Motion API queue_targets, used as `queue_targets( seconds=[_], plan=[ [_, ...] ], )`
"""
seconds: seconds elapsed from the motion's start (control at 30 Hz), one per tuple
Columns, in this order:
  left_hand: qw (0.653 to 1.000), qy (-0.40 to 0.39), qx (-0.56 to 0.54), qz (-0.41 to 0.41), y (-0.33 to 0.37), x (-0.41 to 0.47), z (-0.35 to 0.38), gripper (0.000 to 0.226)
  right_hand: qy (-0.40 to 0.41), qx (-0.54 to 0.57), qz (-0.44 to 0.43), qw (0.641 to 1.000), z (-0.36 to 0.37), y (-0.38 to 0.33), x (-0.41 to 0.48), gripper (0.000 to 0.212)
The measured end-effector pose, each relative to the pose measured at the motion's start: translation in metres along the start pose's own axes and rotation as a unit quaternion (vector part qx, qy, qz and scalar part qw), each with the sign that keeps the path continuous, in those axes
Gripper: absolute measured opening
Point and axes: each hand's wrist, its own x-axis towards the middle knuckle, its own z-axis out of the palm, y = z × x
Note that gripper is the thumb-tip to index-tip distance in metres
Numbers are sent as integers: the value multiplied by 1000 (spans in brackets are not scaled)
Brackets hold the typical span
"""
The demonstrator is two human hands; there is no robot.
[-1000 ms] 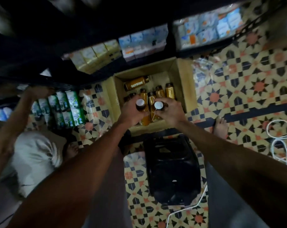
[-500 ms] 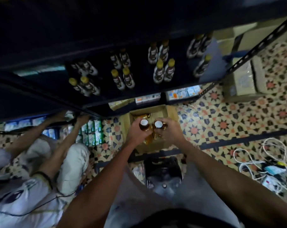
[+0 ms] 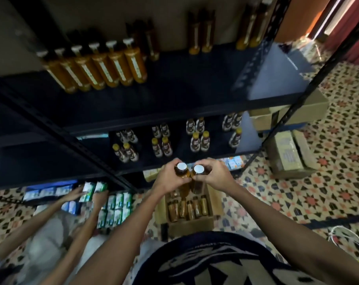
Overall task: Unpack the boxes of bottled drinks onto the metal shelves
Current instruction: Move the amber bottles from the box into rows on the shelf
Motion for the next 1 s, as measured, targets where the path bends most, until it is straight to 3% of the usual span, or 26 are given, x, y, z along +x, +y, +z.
queue_targets(
  seconds=[0.27,0.7,1.0],
  plan=[
    [996,23,43,76,50,15,-58,41,5,-17,-58,998,-53,-46,31,46],
    [970,152,61,179,134,42,-149,43,60,-76,-182,978,-137,-148,84,48],
    [961,190,32,197,182,77,-189,48,144,-56,-184,971,-172,-187,131,50]
  ],
)
